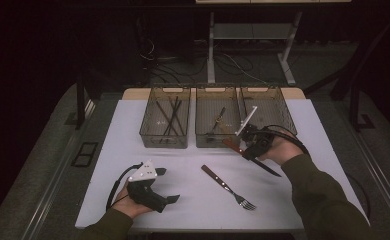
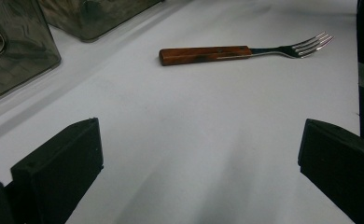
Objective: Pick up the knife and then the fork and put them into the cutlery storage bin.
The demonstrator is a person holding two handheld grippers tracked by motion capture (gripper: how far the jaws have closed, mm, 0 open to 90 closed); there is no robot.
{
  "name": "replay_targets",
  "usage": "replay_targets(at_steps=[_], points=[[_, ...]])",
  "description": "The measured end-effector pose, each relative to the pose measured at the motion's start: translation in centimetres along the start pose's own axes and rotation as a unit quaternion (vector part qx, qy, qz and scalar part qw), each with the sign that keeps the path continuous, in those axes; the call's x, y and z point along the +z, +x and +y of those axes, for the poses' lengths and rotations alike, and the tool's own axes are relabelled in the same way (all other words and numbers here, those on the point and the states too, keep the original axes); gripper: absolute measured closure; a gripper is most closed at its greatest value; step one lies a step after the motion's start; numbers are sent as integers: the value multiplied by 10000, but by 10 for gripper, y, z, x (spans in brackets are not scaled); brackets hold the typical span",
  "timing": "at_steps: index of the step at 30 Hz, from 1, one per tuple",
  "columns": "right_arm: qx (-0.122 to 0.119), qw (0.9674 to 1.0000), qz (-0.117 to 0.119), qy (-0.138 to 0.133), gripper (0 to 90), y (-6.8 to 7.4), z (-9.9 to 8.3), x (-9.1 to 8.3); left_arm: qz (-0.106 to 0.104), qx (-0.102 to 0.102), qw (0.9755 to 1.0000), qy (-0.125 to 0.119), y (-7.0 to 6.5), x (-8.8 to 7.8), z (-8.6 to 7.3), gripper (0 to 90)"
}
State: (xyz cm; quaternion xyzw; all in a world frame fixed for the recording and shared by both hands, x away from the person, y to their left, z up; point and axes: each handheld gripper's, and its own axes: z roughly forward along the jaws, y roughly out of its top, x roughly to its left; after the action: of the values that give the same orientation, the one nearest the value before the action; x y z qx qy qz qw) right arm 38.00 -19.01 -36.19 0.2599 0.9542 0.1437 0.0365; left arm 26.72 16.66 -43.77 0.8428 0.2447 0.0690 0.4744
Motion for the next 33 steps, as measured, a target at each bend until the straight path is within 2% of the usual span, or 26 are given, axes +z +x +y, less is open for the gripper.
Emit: replay_targets(at_steps=[7,15,19,26,29,33], points=[[310,9981,-200,-500,779,-19,-5,-36,-18,-99,9999,-37,3,0,-3,0],[659,9922,-404,-981,778,-42,-7,-67,-7,-54,10000,-76,5,1,-4,0],[844,9876,-530,-1217,778,-54,-5,-79,31,0,9999,-100,7,1,-3,0],[1051,9822,-888,-1280,778,-83,2,-87,43,9,9999,-119,10,1,-2,0],[1188,9795,-998,-1283,778,-99,3,-83,43,16,9998,-167,10,0,-2,0],[1337,9748,-1106,-1403,778,-118,1,-76,85,2,9999,-102,10,0,-2,0]])
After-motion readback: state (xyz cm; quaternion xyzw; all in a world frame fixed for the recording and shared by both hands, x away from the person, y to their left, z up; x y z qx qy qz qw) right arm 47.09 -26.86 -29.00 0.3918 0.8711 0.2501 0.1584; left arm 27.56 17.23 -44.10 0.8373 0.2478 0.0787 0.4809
